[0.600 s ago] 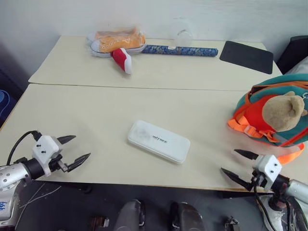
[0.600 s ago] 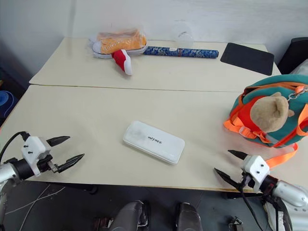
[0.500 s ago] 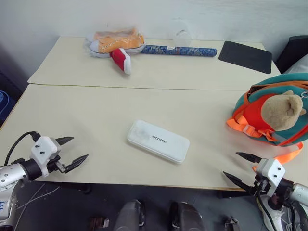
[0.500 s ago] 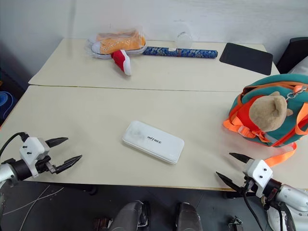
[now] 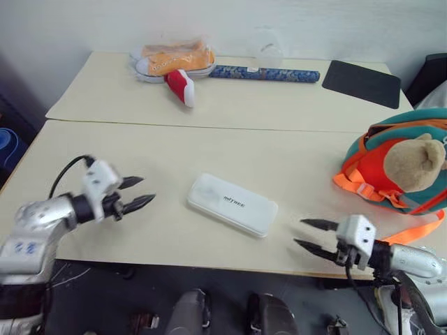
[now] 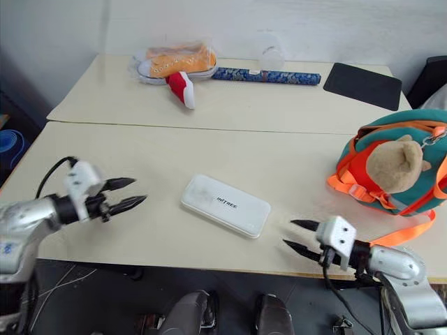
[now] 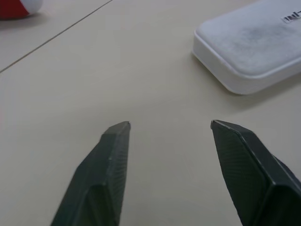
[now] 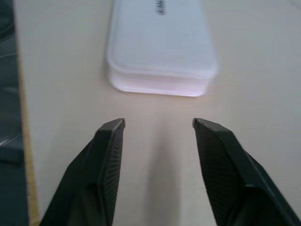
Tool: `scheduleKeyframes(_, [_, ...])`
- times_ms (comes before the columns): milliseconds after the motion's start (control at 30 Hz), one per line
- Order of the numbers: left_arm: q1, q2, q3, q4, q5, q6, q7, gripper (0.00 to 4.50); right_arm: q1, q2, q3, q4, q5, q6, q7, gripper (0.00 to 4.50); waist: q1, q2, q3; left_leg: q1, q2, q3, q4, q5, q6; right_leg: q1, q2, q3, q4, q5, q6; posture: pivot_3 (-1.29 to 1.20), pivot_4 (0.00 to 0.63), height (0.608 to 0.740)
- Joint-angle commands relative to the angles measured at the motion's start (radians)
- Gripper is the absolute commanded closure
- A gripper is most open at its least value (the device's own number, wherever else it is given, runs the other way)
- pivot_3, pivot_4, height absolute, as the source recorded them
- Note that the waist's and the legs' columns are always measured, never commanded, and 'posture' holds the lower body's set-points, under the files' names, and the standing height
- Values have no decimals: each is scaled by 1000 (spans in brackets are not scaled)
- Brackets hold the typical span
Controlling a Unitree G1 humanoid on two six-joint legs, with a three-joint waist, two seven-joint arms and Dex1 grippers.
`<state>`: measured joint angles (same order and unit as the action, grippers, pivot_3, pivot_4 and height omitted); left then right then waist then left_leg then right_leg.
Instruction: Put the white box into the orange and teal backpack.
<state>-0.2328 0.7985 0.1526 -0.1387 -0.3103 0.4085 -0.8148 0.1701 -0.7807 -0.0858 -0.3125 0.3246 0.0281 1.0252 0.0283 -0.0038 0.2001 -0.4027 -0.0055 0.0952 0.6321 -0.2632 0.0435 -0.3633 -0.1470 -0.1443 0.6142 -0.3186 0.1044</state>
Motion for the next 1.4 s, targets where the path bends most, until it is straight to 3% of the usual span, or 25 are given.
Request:
scheduleKeyframes(33, [-116,-50,-116,32,69,46,48,2799,-49,3,70,-13,-51,15,-3,3309,0,-1,0,0,0,0,0,1,2,0,1,-1,2,0,0,0,150,740])
scheduleKeyframes(133, [-189,-106,-198,105,123,31,56,3763,-103,15,112,30,-99,16,-23,4340,-6,-1,0,-2,0,4,1,2,5,-2,2,0,5,0,0,0,150,740])
scheduleKeyframes(200, [-210,-130,-240,129,148,0,45,4380,-125,15,131,58,-122,9,-23,4500,-6,-2,0,-2,0,6,1,3,5,-4,3,0,6,0,0,0,150,740])
scheduleKeyframes(467, [-206,-184,-261,116,133,-47,9,4380,-245,59,175,172,-166,13,-50,4500,-6,-3,0,-2,2,8,5,4,4,-7,2,8,7,0,0,0,150,740])
scheduleKeyframes(800, [-88,-163,-241,-80,91,60,-18,4380,-371,30,154,244,-163,44,-10,4500,-5,-3,0,-2,2,10,5,4,5,-8,2,9,8,0,0,0,150,740])
scheduleKeyframes(967, [-2,-157,-182,-207,18,201,5,4380,-422,9,144,311,-171,40,9,4500,-6,-3,0,-2,2,10,5,4,5,-9,1,9,8,0,0,0,150,740])
scheduleKeyframes(1133, [32,-88,-101,-274,-80,433,8,4380,-438,-22,121,398,-195,7,5,4500,-6,-3,0,-2,2,10,5,4,5,-9,1,9,8,0,0,0,150,740])
scheduleKeyframes(1233, [26,-75,-19,-232,-136,637,66,3759,-429,-41,111,411,-189,4,11,4500,-5,-3,0,-2,2,10,5,4,5,-9,1,10,8,0,0,0,150,740])
scheduleKeyframes(1333, [-10,-14,30,-158,-272,989,11,2846,-427,-49,119,404,-181,8,30,4500,-6,-4,0,-2,2,10,5,4,5,-9,2,9,8,0,0,0,150,740])
scheduleKeyframes(1400, [-65,-27,70,-93,-323,1105,6,2165,-426,-51,125,398,-176,5,50,4500,-7,-3,-1,-2,2,9,5,4,5,-8,2,10,9,0,0,0,150,740])
